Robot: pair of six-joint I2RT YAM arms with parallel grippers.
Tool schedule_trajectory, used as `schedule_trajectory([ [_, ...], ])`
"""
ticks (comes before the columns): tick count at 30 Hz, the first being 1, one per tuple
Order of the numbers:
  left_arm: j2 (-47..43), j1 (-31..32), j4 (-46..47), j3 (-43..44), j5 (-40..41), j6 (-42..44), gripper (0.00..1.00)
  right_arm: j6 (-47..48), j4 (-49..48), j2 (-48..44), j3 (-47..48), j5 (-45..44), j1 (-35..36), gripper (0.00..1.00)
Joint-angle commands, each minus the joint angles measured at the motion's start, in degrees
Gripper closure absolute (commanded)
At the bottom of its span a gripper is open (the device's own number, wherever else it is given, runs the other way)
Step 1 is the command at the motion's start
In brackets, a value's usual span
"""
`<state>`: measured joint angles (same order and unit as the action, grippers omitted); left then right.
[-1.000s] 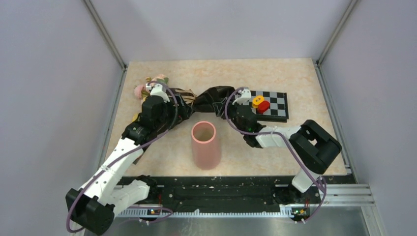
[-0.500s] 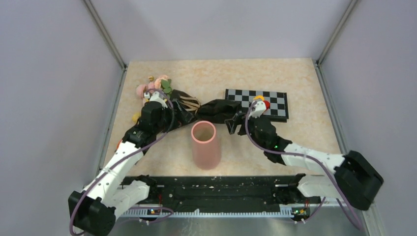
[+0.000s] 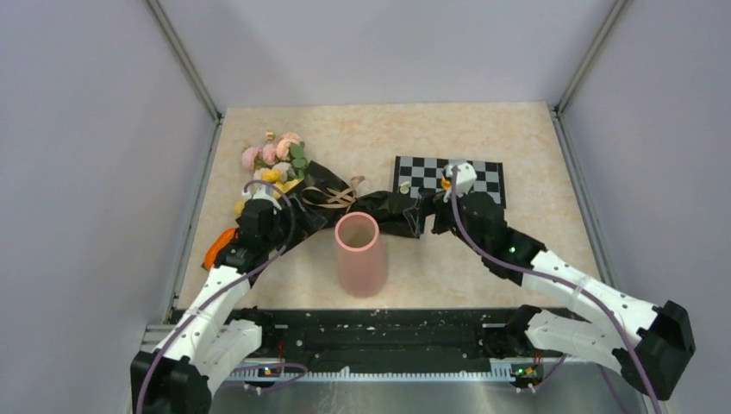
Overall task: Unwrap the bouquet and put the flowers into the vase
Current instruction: Adjust the fake flower at the center of the board.
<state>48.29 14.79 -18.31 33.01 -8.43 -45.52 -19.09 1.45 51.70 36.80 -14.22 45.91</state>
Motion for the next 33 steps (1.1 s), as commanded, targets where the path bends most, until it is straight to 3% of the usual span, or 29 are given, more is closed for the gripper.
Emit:
schedule_trajectory([
  [1,0.5,-3.8,6.7,-3.8,-2.7,-2.3,0.01,2.7,6.3,8.9,10.9,11.6,-4.2,0.1],
  [8,1.2,-8.1,13.3,-7.2,-2.0,-4.3,0.01,3.1,7.9,27.6,22.1,24.0,-9.9,0.18],
  [13,4.4,-12.5,20.6,-9.0,-4.5,-5.4,0.01,3.1,5.2,35.4,24.4,27.3,-12.3,0.18],
  [18,7.5,-14.4,22.7,-7.9,-2.9,-2.5,0.01,2.5,2.4,38.8,22.9,28.5,-12.6,0.19],
  [23,11.3,-14.4,26.5,-8.2,-1.6,-2.3,0.01,0.7,-0.3,41.3,21.3,33.1,-12.6,0.28],
  [28,18.9,-14.4,36.8,-8.7,-3.2,-3.7,0.01,-1.4,-4.4,42.1,19.0,34.5,-11.7,0.3],
  [33,27.3,-14.4,40.3,-3.6,-5.6,-3.9,0.01,-1.2,-5.5,40.8,18.3,31.7,-9.5,0.31],
])
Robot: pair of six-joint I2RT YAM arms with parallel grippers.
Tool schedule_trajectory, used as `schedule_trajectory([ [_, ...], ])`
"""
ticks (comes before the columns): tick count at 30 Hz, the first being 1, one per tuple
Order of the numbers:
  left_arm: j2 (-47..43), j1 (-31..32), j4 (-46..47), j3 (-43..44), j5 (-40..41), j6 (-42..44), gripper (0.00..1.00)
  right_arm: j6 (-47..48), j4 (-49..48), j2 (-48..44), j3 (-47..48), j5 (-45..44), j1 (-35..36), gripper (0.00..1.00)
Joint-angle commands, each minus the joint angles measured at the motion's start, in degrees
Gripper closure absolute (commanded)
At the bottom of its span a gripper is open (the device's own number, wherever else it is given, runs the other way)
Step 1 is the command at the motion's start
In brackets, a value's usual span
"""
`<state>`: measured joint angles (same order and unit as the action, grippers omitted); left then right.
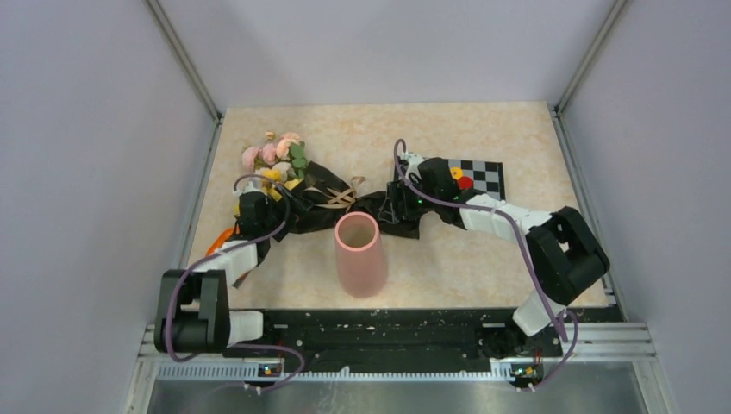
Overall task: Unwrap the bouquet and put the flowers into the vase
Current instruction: Adjust the fake flower at the center of the board.
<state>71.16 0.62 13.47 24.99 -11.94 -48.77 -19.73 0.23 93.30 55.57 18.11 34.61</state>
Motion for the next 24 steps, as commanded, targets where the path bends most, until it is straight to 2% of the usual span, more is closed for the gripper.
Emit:
schedule_trajectory([
  [1,5.7,-0.2,9.3,5.2,-1.7,-0.6,0.01,-1.0,-4.3,-1.5,-0.8,-1.4,1.9,0.3],
  [6,10.6,-0.3,11.4,9.4,0.7,2.4,0.01,-5.0,-2.1,-7.9,-3.6,-8.6,1.9,0.25],
  [12,14.9,-2.7,7.9,17.8,2.5,5.6,0.01,-12.0,-1.2,-18.9,-11.1,-13.9,-0.1,0.14],
  [17,13.8,-4.0,0.2,21.6,3.4,9.1,0.01,-14.2,-1.7,-25.2,-16.1,-12.1,-3.2,0.11],
  [24,4.4,-5.9,-15.8,21.5,5.4,14.5,0.01,-18.0,-2.3,-24.8,-17.6,-9.8,-3.4,0.13],
])
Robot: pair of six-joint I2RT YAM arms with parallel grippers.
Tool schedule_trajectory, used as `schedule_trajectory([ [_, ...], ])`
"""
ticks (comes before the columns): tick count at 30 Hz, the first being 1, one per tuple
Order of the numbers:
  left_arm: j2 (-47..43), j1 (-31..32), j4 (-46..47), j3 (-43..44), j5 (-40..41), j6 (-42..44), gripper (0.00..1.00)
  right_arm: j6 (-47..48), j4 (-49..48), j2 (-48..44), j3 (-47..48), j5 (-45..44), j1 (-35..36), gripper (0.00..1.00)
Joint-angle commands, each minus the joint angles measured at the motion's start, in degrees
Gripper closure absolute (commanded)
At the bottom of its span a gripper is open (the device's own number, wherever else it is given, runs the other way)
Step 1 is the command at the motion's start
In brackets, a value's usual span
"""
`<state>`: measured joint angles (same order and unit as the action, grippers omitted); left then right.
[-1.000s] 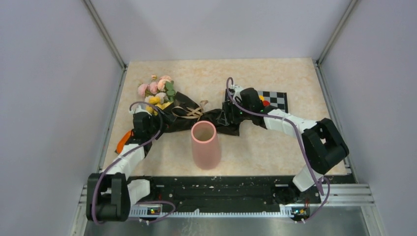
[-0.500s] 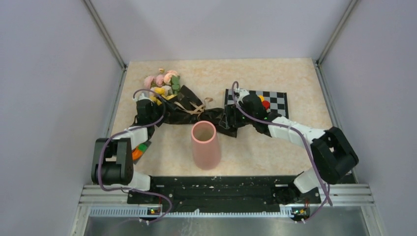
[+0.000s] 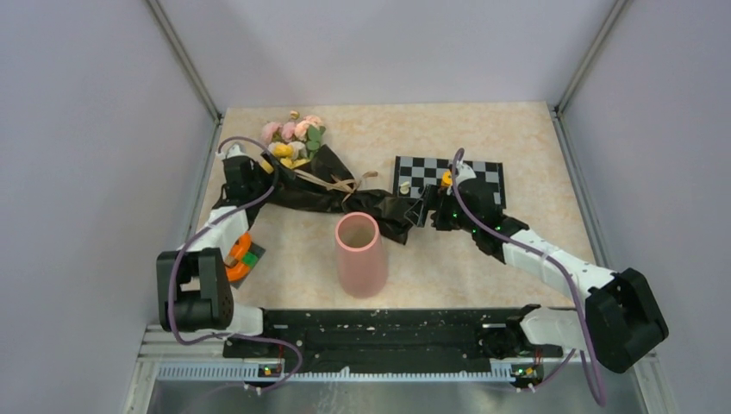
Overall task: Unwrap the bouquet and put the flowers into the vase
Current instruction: Adjust the fake flower at the center of the board.
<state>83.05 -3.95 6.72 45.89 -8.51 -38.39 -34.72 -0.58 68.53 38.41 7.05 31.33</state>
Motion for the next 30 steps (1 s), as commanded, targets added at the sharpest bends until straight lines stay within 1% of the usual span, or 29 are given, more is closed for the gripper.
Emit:
schedule_trajectory([
  [1,-9.4,-1.7,-10.2,-0.1,1.8,4.1,0.01,-3.0,-1.6,0.3,-0.3,1.5,-0.1,0.14],
  [6,-17.0,-2.5,-15.0,-2.6,-1.1,6.0,0.01,-4.0,-5.7,5.3,0.9,2.8,-0.1,0.17],
  [9,-19.7,-2.6,-18.0,-2.6,-4.8,9.1,0.01,-6.5,-9.5,10.7,1.6,4.8,0.0,0.22],
  [11,-20.4,-2.6,-19.4,-2.6,-7.9,9.2,0.01,-7.6,-10.5,13.6,2.4,5.5,0.6,0.22],
  [14,-21.1,-2.6,-20.0,-3.0,-12.0,8.9,0.01,-8.4,-11.4,15.9,3.2,5.2,3.4,0.22],
  [19,-22.9,-2.7,-22.0,-3.7,-14.2,8.2,0.01,-11.1,-13.3,19.0,4.1,4.9,8.0,0.23],
  [22,-25.1,-2.7,-24.2,-4.2,-14.7,8.5,0.01,-12.7,-14.7,20.8,4.3,4.0,9.5,0.26],
  [25,-28.4,-2.7,-27.2,-5.5,-11.4,8.2,0.01,-13.3,-15.7,22.4,5.0,3.5,10.1,0.3],
  [27,-30.8,-2.7,-28.4,-7.1,-9.9,7.2,0.01,-13.1,-16.4,23.4,5.8,3.3,10.2,0.35],
  [30,-34.5,-2.7,-28.9,-9.9,-10.2,4.8,0.01,-12.4,-16.9,25.1,7.9,3.5,10.3,0.44],
])
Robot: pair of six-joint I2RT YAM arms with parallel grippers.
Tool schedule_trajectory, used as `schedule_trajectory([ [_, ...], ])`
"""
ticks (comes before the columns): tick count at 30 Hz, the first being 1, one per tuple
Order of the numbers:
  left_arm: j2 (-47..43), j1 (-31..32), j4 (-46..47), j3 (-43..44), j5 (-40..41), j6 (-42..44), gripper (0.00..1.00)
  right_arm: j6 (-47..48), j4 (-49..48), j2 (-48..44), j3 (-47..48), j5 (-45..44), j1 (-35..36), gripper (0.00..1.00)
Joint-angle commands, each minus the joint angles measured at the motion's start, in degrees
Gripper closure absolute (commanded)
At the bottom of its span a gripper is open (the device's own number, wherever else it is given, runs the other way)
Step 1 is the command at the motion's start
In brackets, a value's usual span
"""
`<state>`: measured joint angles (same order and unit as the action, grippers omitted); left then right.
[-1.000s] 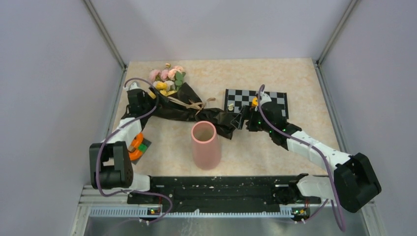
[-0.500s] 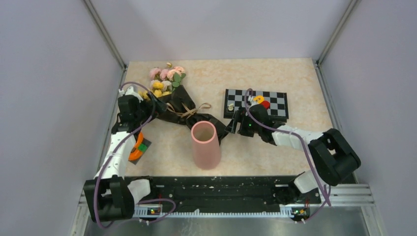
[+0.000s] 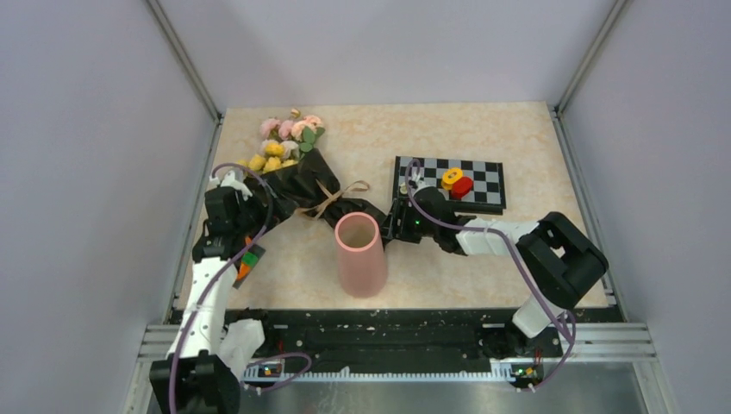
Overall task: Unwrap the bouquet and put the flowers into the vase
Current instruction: Adjust the fake flower at the center of the board.
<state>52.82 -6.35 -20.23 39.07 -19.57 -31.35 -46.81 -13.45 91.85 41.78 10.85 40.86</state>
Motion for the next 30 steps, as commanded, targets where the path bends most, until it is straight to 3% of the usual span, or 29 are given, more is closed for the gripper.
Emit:
schedule_trajectory([
  [1,-5.1,-0.3,-2.2,-3.9,0.1,-2.9,0.01,0.0,-4.2,2.5,5.5,0.0,0.8,0.46],
  [5,-8.0,-0.3,-5.1,-5.7,-2.0,-4.3,0.01,0.5,-4.8,6.0,9.2,1.1,1.0,0.52],
  [9,-11.8,-0.3,-8.1,-5.7,0.7,-3.5,0.01,1.0,-5.8,8.6,12.1,1.5,1.1,0.53],
  [15,-12.6,-0.3,-5.4,-4.2,1.8,-1.8,0.01,3.8,-3.1,8.5,13.7,-0.2,1.1,0.5],
  [22,-3.6,-0.3,3.0,0.1,-2.9,-5.1,0.01,9.2,4.0,0.5,11.3,-6.5,-0.7,0.33],
  [30,7.3,1.3,23.4,-0.2,-0.7,-18.4,0.13,10.6,7.8,-9.6,5.9,-9.9,-4.8,0.31],
])
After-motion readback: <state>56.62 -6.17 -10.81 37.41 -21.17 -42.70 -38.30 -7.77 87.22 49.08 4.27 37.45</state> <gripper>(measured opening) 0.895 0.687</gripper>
